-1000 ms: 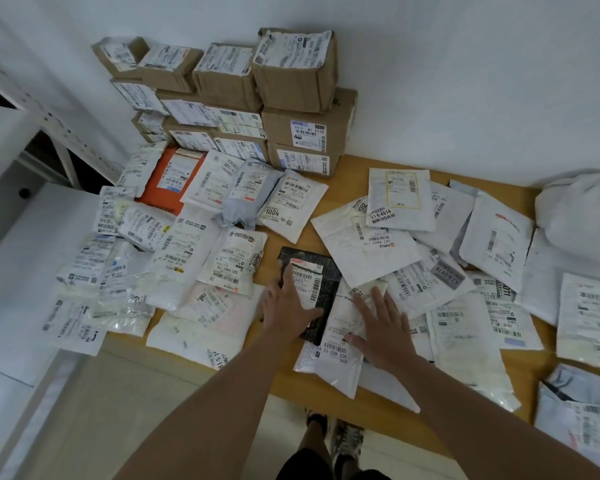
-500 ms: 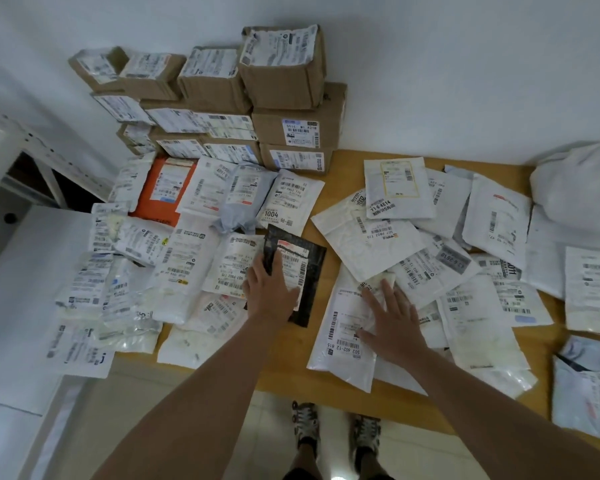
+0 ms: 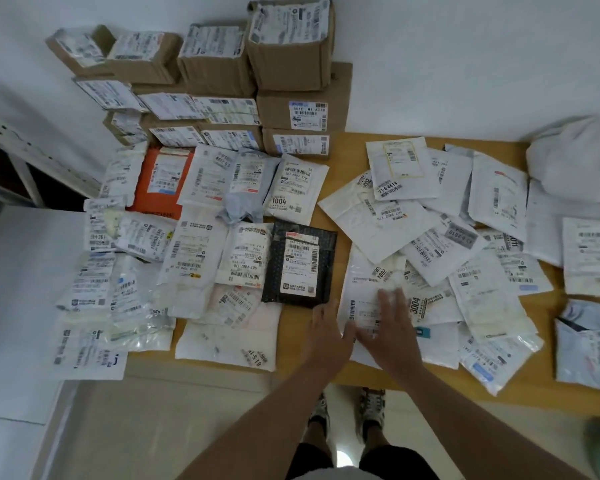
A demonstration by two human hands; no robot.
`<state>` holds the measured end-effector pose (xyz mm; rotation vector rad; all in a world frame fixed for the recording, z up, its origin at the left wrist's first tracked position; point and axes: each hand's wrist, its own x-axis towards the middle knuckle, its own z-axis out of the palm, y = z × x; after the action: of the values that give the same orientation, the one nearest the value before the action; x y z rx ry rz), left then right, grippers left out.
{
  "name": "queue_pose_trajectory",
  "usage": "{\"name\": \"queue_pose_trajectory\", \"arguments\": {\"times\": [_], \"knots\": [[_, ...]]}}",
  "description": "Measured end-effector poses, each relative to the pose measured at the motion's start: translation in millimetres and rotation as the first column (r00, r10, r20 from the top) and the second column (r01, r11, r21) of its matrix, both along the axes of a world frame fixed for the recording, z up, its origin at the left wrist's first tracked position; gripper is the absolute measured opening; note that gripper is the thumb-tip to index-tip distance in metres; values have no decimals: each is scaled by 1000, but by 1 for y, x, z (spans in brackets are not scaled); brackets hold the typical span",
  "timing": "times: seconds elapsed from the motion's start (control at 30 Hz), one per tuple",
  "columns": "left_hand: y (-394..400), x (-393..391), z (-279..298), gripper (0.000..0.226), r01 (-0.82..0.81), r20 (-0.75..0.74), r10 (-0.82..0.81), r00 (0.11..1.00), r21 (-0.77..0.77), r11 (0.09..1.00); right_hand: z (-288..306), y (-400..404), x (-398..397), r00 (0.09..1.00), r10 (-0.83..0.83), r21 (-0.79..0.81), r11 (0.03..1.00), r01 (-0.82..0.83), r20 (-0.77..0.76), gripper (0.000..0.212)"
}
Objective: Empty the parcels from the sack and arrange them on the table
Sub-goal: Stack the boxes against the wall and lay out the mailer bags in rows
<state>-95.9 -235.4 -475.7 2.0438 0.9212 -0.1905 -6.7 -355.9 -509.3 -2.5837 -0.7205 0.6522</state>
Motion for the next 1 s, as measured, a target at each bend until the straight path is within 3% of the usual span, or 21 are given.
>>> {"name": "queue_pose_trajectory", "arguments": {"times": [0.07, 0.13, 0.23, 0.3, 0.53, 0.77, 0.93, 1.0], "knots": [[-5, 5, 4, 60, -165, -11, 166, 986, -201, 966, 3, -3, -7, 1000, -10, 8, 1000, 11, -12, 90], [-8, 6, 5, 64, -196, -6, 201, 980, -250, 948, 6, -7, -16, 998, 14, 27, 1000, -16, 64, 84], [-8, -3, 6, 62, -88, 31, 92, 995, -101, 991, 8, -6, -32, 985, 100, 48, 993, -108, 142, 74], [-4, -14, 3, 60, -38, 41, 38, 998, -4, 999, 9, 1, -42, 989, 125, 57, 990, -129, 83, 78], [17, -49, 6, 54, -33, 17, 31, 999, 157, 987, 17, 31, -82, 980, 188, 136, 971, -194, 58, 85], [20, -44, 9, 53, 133, -36, -129, 991, 148, 980, 19, 33, -82, 999, 16, -11, 1000, -16, 48, 68], [7, -28, 17, 53, 70, -55, -61, 997, 173, 982, 21, 13, -60, 991, 77, -31, 997, -73, 112, 67], [1, -22, 16, 67, 29, -62, -17, 998, 188, 982, 22, -1, -45, 992, 32, -55, 998, -26, 121, 74]]}}
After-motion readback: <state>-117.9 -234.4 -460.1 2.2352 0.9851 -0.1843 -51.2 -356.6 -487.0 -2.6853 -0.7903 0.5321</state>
